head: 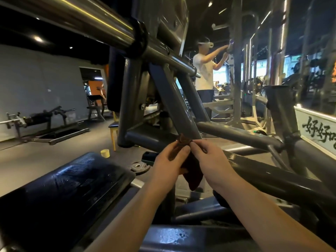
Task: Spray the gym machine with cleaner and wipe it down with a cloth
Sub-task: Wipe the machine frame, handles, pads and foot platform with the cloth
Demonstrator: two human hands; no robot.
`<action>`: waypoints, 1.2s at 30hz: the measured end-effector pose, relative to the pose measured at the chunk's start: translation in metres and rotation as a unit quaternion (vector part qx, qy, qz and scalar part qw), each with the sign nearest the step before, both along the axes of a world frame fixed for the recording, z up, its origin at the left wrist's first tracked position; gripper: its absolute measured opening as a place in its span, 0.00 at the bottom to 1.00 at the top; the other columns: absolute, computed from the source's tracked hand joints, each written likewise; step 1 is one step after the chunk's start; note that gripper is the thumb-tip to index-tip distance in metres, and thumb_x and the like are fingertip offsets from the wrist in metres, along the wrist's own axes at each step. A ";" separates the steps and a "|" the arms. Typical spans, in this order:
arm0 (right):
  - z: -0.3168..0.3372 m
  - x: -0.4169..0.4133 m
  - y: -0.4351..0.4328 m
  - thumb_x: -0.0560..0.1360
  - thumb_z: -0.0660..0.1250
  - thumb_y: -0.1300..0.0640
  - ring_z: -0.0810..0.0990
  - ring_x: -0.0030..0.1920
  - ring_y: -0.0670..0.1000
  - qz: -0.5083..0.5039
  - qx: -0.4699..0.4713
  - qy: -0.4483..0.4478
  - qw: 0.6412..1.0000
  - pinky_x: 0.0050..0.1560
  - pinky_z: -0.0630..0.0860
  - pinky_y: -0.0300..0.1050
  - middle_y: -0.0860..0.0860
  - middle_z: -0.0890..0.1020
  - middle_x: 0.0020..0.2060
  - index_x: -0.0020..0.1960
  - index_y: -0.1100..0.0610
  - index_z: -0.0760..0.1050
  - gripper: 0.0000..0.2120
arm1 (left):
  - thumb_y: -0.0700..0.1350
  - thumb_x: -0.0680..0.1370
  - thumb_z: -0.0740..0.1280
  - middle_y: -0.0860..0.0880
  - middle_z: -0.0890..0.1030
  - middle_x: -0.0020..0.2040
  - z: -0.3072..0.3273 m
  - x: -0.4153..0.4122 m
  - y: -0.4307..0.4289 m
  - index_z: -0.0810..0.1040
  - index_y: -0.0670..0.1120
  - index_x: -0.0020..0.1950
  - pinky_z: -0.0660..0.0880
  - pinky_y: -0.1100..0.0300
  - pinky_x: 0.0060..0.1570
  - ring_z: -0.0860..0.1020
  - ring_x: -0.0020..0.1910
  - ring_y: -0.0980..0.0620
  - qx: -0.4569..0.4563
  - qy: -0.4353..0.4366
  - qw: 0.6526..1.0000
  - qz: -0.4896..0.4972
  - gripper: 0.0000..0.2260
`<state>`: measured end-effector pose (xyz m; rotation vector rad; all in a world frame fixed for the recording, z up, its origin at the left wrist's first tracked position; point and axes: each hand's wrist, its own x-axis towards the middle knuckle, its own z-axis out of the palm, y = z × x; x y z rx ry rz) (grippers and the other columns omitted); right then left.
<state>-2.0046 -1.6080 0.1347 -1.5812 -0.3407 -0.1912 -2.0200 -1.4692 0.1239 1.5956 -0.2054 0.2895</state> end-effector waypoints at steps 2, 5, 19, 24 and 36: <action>-0.002 -0.002 0.002 0.85 0.62 0.52 0.83 0.53 0.44 0.021 -0.010 0.008 1.000 0.50 0.76 0.39 0.44 0.86 0.49 0.57 0.47 0.83 0.10 | 0.48 0.81 0.70 0.54 0.86 0.56 0.001 -0.002 0.000 0.79 0.55 0.63 0.83 0.54 0.55 0.85 0.56 0.55 -0.039 0.004 0.999 0.014 0.11; 0.002 -0.001 -0.001 0.85 0.62 0.52 0.84 0.53 0.45 0.036 -0.043 0.021 0.998 0.52 0.76 0.41 0.44 0.87 0.47 0.55 0.47 0.84 0.11 | 0.46 0.79 0.73 0.52 0.86 0.53 0.006 0.002 0.002 0.80 0.51 0.62 0.83 0.57 0.53 0.86 0.52 0.56 -0.020 -0.006 0.998 0.056 0.12; -0.025 0.044 -0.035 0.86 0.53 0.43 0.56 0.82 0.54 -0.166 -0.449 -0.029 0.877 0.81 0.51 0.61 0.47 0.64 0.80 0.80 0.43 0.63 0.23 | 0.53 0.83 0.65 0.55 0.79 0.55 0.070 0.083 0.085 0.77 0.53 0.64 0.74 0.54 0.59 0.78 0.57 0.54 0.508 -0.079 0.811 0.280 0.10; -0.028 0.049 -0.033 0.86 0.54 0.43 0.57 0.82 0.53 -0.177 -0.450 -0.030 0.875 0.80 0.51 0.60 0.47 0.64 0.80 0.81 0.43 0.61 0.24 | 0.56 0.84 0.61 0.55 0.80 0.51 0.052 0.088 0.053 0.78 0.55 0.60 0.75 0.56 0.55 0.79 0.52 0.55 0.549 -0.073 0.823 0.128 0.10; -0.025 0.048 -0.036 0.85 0.58 0.46 0.58 0.81 0.54 -0.162 -0.456 -0.028 0.875 0.81 0.53 0.61 0.46 0.65 0.80 0.81 0.43 0.61 0.25 | 0.51 0.86 0.59 0.51 0.80 0.54 0.070 0.113 0.064 0.73 0.56 0.65 0.75 0.50 0.58 0.79 0.55 0.50 0.599 -0.028 0.789 0.137 0.09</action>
